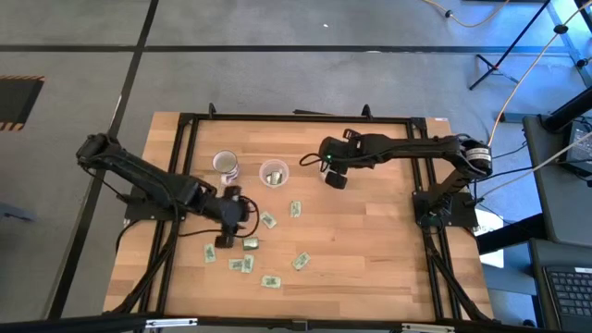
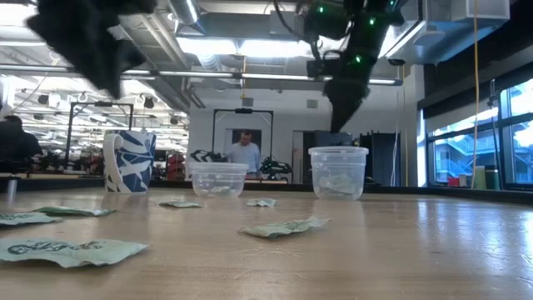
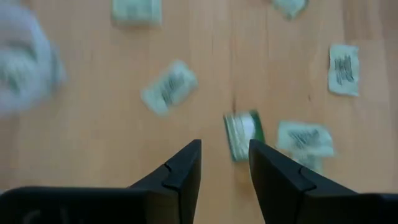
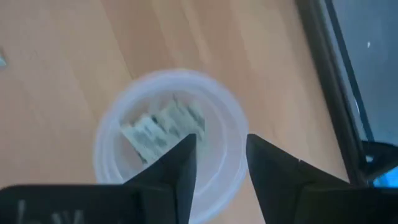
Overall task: Pick and place items into bin
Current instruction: Put the white stevia packet into the right transparent bin
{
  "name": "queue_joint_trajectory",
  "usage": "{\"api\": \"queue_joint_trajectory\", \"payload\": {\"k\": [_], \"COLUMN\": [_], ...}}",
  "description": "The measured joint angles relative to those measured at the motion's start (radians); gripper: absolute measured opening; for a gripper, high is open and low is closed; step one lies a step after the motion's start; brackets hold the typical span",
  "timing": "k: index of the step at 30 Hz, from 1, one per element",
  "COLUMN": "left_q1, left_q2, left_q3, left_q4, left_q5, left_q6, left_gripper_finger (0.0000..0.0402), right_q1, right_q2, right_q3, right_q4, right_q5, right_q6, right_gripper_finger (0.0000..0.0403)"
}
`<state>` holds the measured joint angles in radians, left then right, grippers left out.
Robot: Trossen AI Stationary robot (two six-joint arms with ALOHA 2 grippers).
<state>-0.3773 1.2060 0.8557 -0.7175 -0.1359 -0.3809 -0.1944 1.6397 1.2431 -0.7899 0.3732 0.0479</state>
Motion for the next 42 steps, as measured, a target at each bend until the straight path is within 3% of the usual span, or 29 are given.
{"api": "queue_joint_trajectory", "payload": {"k": [8,15,24,42], "left_q1": [-0.176,-0.305,-0.369,-0.375], "left_q2": [0.003,0.003,0.029,0.245], "left_q3": [-0.085,-0.118,-0.118,-0.118], "left_q4": [-0.028,-0.145,-0.18,-0.156], "left_q5": [0.006,0.002,-0.049,0.07], "left_q6": [-0.43,-0.693,-0.722,-0.733], "left_gripper_finger": [0.0106,0.0096,0.0118,0.0128], "right_q1": [0.038,0.05,0.049,0.049], "right_q2": [-0.056,-0.065,-0.065,-0.064], "right_q3": [0.015,0.015,0.015,0.015], "right_q4": [0.007,0.013,0.015,0.015], "right_q5": [0.0,-0.001,-0.001,-0.001], "right_q6": [0.001,0.001,0.028,0.023], "right_gripper_finger": [0.0142,0.0142,0.0142,0.0142]}}
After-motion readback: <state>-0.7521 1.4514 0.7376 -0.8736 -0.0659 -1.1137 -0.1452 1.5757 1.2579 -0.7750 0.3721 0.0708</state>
